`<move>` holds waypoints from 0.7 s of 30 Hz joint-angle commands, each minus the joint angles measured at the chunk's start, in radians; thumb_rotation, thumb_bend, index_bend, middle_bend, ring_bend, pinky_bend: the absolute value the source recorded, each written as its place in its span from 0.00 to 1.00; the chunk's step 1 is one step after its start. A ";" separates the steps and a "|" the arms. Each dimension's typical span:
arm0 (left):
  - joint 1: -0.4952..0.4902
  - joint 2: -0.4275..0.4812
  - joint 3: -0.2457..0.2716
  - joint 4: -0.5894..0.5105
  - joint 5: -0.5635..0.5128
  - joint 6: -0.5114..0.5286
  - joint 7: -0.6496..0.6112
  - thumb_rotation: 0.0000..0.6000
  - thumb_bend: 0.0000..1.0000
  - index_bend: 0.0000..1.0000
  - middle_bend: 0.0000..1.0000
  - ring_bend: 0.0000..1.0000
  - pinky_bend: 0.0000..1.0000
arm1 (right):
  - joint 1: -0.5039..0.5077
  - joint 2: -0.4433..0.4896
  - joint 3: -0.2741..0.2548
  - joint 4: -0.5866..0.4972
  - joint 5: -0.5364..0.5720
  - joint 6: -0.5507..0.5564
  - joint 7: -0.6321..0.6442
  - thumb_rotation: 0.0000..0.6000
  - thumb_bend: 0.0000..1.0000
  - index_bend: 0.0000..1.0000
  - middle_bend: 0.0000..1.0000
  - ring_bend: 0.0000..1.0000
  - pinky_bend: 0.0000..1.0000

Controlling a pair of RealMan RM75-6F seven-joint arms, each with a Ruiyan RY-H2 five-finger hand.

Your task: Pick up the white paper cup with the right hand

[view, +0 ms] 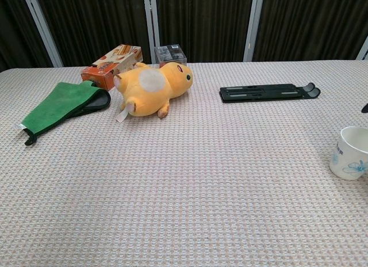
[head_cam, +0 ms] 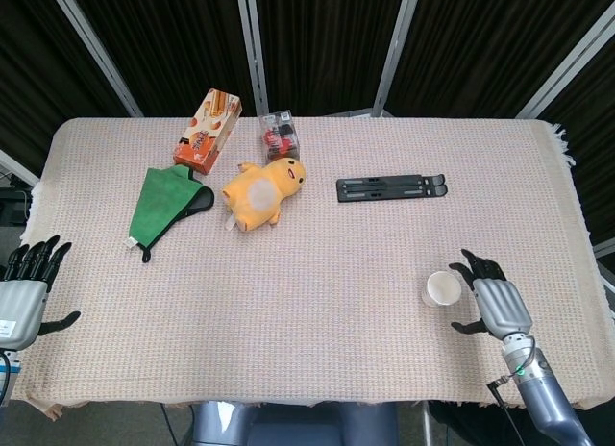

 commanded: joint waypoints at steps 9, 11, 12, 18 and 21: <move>-0.002 0.000 -0.002 -0.004 -0.005 -0.003 0.008 1.00 0.00 0.00 0.00 0.00 0.00 | 0.065 -0.055 0.012 0.064 0.129 -0.052 -0.063 1.00 0.15 0.18 0.00 0.00 0.00; -0.001 -0.001 -0.002 -0.004 -0.006 -0.002 0.009 1.00 0.00 0.00 0.00 0.00 0.00 | 0.074 -0.061 0.013 0.070 0.148 -0.056 -0.071 1.00 0.15 0.20 0.00 0.00 0.00; -0.001 -0.001 -0.002 -0.004 -0.006 -0.002 0.008 1.00 0.00 0.00 0.00 0.00 0.00 | 0.078 -0.064 0.013 0.072 0.156 -0.059 -0.075 1.00 0.15 0.21 0.00 0.00 0.00; -0.002 -0.001 -0.002 -0.004 -0.006 -0.003 0.008 1.00 0.00 0.00 0.00 0.00 0.00 | 0.094 -0.080 0.009 0.082 0.184 -0.057 -0.090 1.00 0.18 0.30 0.04 0.00 0.00; -0.002 0.000 -0.001 -0.004 -0.006 -0.003 0.008 1.00 0.00 0.00 0.00 0.00 0.00 | 0.097 -0.091 0.010 0.088 0.187 -0.046 -0.088 1.00 0.20 0.35 0.07 0.00 0.00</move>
